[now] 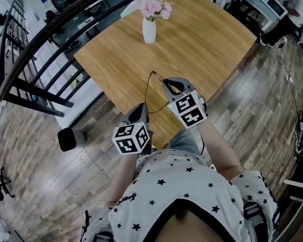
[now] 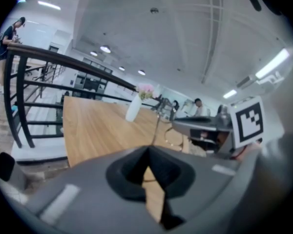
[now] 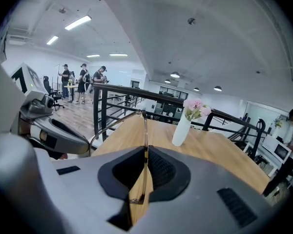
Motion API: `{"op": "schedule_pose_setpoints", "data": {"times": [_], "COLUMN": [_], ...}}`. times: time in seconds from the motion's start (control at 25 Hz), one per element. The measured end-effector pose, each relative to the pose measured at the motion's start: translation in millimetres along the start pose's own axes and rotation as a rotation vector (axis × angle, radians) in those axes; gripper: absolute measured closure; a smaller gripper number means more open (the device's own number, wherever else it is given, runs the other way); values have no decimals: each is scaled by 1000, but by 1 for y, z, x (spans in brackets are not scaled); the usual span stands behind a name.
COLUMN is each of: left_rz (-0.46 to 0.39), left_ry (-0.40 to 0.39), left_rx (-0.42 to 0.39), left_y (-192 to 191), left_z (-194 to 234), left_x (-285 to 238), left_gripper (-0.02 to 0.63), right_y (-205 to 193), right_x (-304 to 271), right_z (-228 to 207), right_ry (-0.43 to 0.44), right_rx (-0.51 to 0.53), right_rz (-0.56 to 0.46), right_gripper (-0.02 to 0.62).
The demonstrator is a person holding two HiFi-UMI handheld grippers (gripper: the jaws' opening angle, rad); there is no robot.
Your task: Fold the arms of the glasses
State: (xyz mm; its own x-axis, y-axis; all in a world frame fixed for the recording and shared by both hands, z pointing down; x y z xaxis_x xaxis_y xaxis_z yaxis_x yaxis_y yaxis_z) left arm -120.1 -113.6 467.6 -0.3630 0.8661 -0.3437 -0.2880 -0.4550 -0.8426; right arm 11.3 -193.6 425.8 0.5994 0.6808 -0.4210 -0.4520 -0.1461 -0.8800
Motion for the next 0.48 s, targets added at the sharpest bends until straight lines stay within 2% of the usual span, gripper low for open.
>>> {"op": "schedule_pose_setpoints", "data": {"times": [0.48], "left_rz": [30], "left_ry": [-56], "left_rx": [-31], "left_y": [-1], "left_z": [-20], "left_x": [-10], "left_gripper": [598], "right_y": [6], "right_x": [5], "right_z": [1], "right_ry": [-9], "right_rx": [-42], "right_rz": [-39], "right_gripper": [563]}}
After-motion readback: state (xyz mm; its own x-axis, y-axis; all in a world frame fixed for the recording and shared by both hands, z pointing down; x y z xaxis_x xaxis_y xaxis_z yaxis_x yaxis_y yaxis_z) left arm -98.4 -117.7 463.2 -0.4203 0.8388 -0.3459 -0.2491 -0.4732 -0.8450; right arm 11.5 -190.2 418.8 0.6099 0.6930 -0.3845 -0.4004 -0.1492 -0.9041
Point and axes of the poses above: the fingertips, and each gripper's own axes: x backward along the fingers, z to its left, y out of its top, the point moved 6 cm from there along x, backward along the fingers, and after that the axes turned 5 degrees about -z, right-handed, at the moved point
